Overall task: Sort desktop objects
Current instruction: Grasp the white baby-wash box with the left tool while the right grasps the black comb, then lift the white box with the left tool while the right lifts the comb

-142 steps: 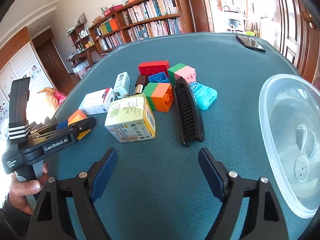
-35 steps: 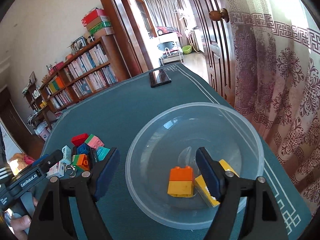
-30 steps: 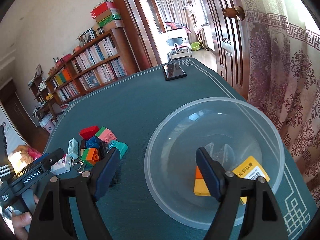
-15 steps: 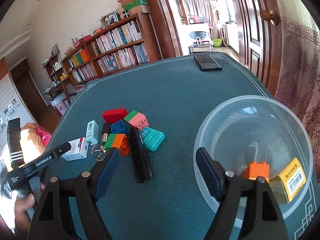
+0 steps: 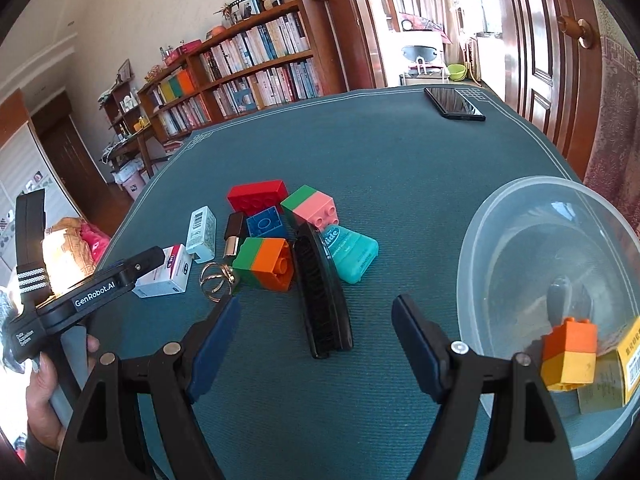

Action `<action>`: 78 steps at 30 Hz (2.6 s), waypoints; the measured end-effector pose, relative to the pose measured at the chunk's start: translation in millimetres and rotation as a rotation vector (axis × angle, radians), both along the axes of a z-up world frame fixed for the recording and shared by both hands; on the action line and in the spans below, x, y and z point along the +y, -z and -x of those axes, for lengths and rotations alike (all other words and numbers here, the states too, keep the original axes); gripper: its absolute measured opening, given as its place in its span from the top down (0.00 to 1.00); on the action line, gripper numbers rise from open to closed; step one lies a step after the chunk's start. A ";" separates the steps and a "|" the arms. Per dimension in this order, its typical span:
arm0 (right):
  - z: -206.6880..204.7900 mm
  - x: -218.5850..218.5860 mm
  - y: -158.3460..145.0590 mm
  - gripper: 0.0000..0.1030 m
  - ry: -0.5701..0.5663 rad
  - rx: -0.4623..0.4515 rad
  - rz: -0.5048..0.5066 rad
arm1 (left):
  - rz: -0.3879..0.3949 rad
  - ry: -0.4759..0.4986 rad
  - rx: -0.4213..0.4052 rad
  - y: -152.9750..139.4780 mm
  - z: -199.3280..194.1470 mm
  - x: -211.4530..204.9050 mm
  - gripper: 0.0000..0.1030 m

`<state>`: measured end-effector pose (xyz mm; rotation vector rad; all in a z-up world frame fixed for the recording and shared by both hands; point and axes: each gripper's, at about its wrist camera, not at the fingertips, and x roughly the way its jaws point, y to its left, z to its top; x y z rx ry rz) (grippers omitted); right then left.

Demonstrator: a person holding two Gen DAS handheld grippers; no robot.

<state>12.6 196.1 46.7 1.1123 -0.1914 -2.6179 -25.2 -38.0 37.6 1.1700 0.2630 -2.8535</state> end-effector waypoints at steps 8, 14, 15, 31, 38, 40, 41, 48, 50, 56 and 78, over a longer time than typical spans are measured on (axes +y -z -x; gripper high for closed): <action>12.4 -8.7 11.6 0.21 -0.018 -0.025 -0.025 | -0.018 -0.001 -0.037 11.4 10.0 -5.8 0.19; 19.2 -16.1 21.1 0.21 -0.034 -0.044 -0.046 | -0.084 0.013 -0.050 14.6 11.2 -14.6 0.18; 20.3 -16.6 22.6 0.21 -0.035 -0.048 -0.047 | -0.083 0.015 -0.050 15.0 11.7 -14.1 0.18; 26.1 -21.7 34.0 0.21 -0.048 -0.046 -0.103 | -0.024 0.024 -0.062 21.0 16.8 -1.6 0.17; 28.2 -25.9 34.5 0.21 -0.047 -0.041 -0.152 | 0.122 0.026 -0.088 25.9 19.4 16.8 0.16; 29.1 -29.0 34.5 0.21 -0.044 -0.038 -0.177 | 0.135 0.025 -0.090 26.1 20.0 18.4 0.16; 28.7 -29.9 35.1 0.22 -0.039 -0.037 -0.187 | 0.128 0.026 -0.090 26.0 20.1 17.3 0.16; 29.1 -26.8 34.5 0.46 0.001 -0.020 -0.251 | 0.136 0.025 -0.092 25.7 24.9 15.0 0.14; 27.8 -24.8 33.7 0.56 0.005 -0.019 -0.249 | 0.133 0.023 -0.089 26.1 24.0 14.9 0.14; 24.9 -23.0 31.7 0.65 0.002 -0.019 -0.231 | 0.108 0.013 -0.071 24.4 23.1 9.9 0.18; 8.1 1.0 7.4 0.71 -0.006 -0.031 -0.009 | 0.060 0.005 -0.056 13.8 -2.8 11.3 0.19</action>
